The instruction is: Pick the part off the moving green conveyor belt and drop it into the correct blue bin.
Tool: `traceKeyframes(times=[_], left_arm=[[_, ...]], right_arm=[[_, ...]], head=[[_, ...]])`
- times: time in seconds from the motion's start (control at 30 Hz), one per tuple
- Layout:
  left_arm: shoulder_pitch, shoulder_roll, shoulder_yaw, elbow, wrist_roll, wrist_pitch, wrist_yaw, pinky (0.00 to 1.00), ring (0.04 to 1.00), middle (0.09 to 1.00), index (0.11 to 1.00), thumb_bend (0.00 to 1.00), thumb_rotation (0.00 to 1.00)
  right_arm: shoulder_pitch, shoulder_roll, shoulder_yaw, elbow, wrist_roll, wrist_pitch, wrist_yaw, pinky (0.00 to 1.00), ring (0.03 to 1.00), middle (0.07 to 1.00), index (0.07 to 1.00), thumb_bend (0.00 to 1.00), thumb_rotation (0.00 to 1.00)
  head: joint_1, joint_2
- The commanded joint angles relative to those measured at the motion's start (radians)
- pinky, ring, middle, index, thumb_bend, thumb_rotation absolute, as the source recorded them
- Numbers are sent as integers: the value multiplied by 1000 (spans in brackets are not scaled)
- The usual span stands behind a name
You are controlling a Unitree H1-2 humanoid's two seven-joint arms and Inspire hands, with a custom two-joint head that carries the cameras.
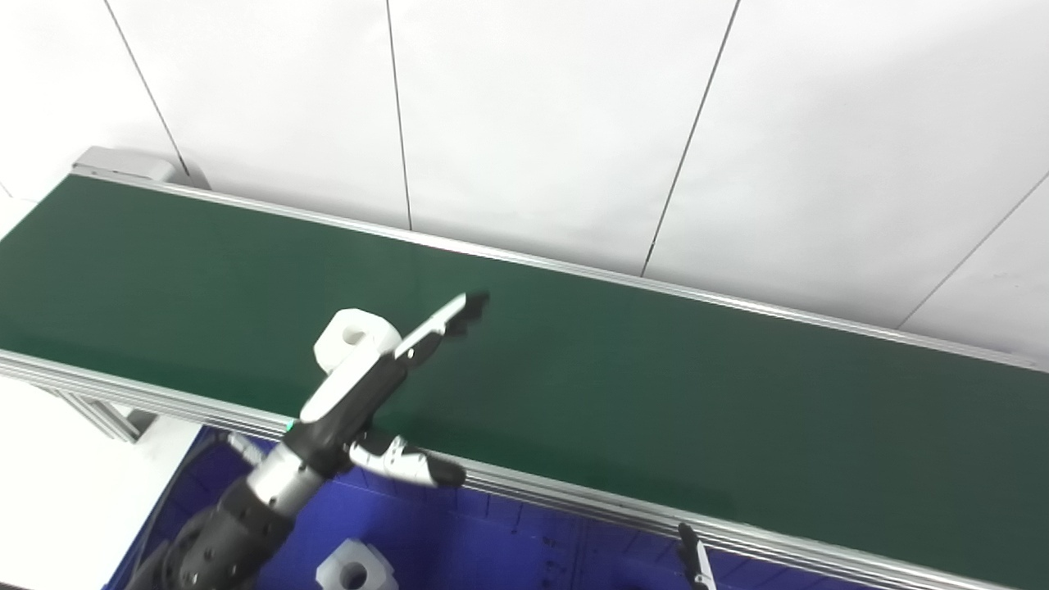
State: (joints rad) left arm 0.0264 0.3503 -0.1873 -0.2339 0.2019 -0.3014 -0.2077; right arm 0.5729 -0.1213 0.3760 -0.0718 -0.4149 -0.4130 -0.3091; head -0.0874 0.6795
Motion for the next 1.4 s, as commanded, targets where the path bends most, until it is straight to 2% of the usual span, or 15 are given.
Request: traceKeyframes(times=[0.0, 0.13, 0.2, 0.23, 0.4, 0.5, 0.6, 0.7, 0.87, 0.97, 1.07, 1.23, 1.37], left_arm=[[-81, 29, 28, -2, -21, 20, -19, 939, 993, 1000, 1000, 795, 660], [-177, 38, 46, 82, -27, 27, -43, 935, 992, 1000, 1000, 766, 545], [-219, 48, 48, 123, -3, 34, -50, 933, 990, 1000, 1000, 761, 525], [-238, 54, 48, 142, 10, 38, -53, 931, 987, 1000, 1000, 740, 468], [-319, 96, 42, 239, 107, 80, -75, 898, 971, 1000, 1000, 792, 413], [-353, 118, 28, 282, 164, 118, -91, 870, 960, 994, 1000, 870, 302], [-375, 129, 15, 317, 211, 146, -98, 870, 962, 992, 1000, 909, 268], [-395, 137, -2, 346, 250, 156, -102, 865, 956, 988, 1000, 941, 256], [-420, 157, -33, 390, 288, 180, -147, 870, 948, 976, 993, 984, 184], [-424, 174, -50, 404, 285, 190, -192, 887, 957, 979, 994, 998, 171], [-417, 190, -60, 400, 264, 205, -236, 848, 941, 967, 979, 1000, 192], [-380, 205, -64, 339, 184, 282, -348, 840, 936, 960, 970, 1000, 188], [-362, 216, -83, 309, 129, 319, -433, 831, 926, 957, 960, 1000, 158]], right_arm=[[6, 0, -2, -28, -8, -56, -9, 946, 958, 982, 1000, 720, 824], [16, 9, -19, -61, -21, -41, 14, 944, 953, 975, 999, 716, 859], [22, 10, -22, -73, -14, -38, 26, 948, 956, 976, 1000, 714, 859], [25, 11, -24, -77, -10, -39, 33, 953, 962, 981, 1000, 707, 860], [41, 24, -34, -98, 19, -35, 65, 967, 974, 992, 1000, 695, 843], [43, 30, -43, -101, 12, -45, 69, 959, 971, 991, 1000, 678, 841], [45, 31, -46, -105, 22, -45, 81, 966, 977, 995, 1000, 672, 840], [49, 29, -51, -118, 28, -37, 96, 962, 975, 997, 1000, 674, 845], [58, 36, -64, -129, 52, -48, 102, 928, 953, 975, 987, 685, 796], [65, 38, -70, -134, 54, -47, 108, 917, 945, 974, 978, 702, 791], [68, 39, -74, -138, 51, -48, 112, 910, 941, 972, 974, 699, 786], [68, 36, -81, -140, 55, -49, 117, 902, 936, 967, 970, 706, 778], [68, 37, -86, -143, 70, -42, 128, 903, 937, 965, 968, 717, 769]], head=[[-4, 28], [17, 77], [23, 87], [23, 87], [37, 113], [45, 129], [45, 129], [47, 154], [44, 160], [44, 162], [47, 164], [47, 166], [48, 169]])
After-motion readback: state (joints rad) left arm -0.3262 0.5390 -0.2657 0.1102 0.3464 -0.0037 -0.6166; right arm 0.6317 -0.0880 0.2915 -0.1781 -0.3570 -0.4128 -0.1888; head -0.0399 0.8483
